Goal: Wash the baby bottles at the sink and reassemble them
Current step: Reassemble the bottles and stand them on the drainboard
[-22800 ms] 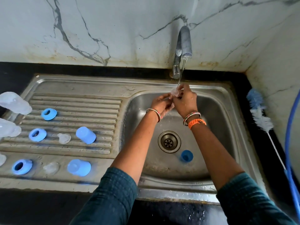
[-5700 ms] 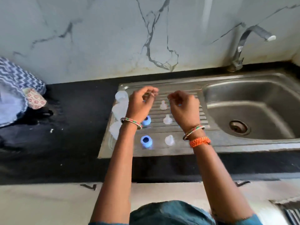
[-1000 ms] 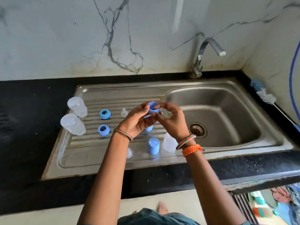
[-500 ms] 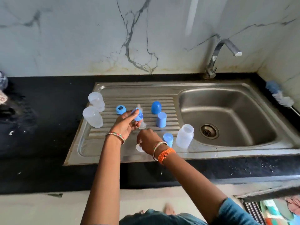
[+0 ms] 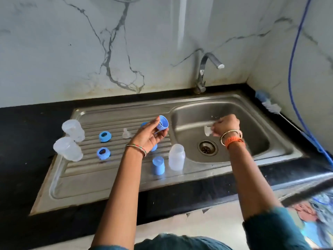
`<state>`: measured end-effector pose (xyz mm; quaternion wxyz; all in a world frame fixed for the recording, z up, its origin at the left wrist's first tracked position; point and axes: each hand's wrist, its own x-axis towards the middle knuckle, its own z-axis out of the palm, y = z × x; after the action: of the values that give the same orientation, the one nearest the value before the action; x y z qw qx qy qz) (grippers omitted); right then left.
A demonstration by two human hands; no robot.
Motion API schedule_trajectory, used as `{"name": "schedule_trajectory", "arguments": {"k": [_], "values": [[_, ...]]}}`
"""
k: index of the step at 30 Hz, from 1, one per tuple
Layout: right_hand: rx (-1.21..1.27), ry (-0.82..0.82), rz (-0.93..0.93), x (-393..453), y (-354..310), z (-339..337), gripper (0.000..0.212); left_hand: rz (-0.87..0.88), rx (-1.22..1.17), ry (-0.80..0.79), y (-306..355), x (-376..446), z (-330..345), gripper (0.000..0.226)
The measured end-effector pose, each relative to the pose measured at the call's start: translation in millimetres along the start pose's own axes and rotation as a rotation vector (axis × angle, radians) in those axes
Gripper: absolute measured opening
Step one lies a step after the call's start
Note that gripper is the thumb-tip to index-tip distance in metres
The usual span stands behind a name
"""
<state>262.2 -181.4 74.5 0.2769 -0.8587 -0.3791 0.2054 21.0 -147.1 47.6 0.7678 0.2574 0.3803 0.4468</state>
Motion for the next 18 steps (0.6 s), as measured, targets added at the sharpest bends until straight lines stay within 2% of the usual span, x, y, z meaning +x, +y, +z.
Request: {"name": "schedule_trajectory", "arguments": {"k": [1, 3, 5, 6, 7, 8, 9, 10, 11, 13, 14, 16, 18], "values": [[0.111, -0.046, -0.035, 7, 1, -7, 0.010, 0.002, 0.005, 0.006, -1, 3, 6, 0.015], [0.452, -0.348, -0.159, 19, -1, -29, 0.015, -0.004, -0.017, -0.017, -5, 12, 17, 0.015], [0.784, -0.619, -0.145, 21, 0, -45, 0.016, -0.022, -0.017, -0.053, -9, 17, 28, 0.018], [0.736, -0.615, -0.120, 25, 4, -42, 0.015, -0.030, 0.002, -0.072, -11, 18, 34, 0.019], [0.524, -0.519, -0.063, 27, 13, -30, 0.013, -0.034, 0.030, -0.092, -17, 18, 39, 0.020], [0.243, -0.294, -0.025, 28, 19, -18, 0.012, -0.035, 0.053, -0.103, -21, 17, 43, 0.021], [0.103, -0.055, 0.021, 29, 26, -7, 0.014, -0.037, 0.061, -0.097, -24, 18, 47, 0.020], [0.203, 0.029, 0.094, 25, 31, 3, 0.014, -0.048, 0.068, -0.080, -29, 18, 47, 0.018], [0.479, 0.012, 0.134, 26, 27, 9, 0.011, -0.050, 0.059, -0.070, -32, 22, 48, 0.016], [1.006, -0.171, 0.147, 21, 15, 13, 0.017, -0.055, 0.038, -0.072, -40, 24, 47, 0.015], [1.184, -0.244, 0.136, 19, 8, 14, 0.022, -0.064, 0.023, -0.079, -42, 24, 47, 0.015], [1.298, -0.389, 0.040, 7, -4, 18, 0.031, -0.068, 0.006, -0.089, -44, 27, 48, 0.016], [1.173, -0.451, -0.111, -7, -13, 23, 0.033, -0.044, 0.034, -0.096, -42, 28, 48, 0.016]]}}
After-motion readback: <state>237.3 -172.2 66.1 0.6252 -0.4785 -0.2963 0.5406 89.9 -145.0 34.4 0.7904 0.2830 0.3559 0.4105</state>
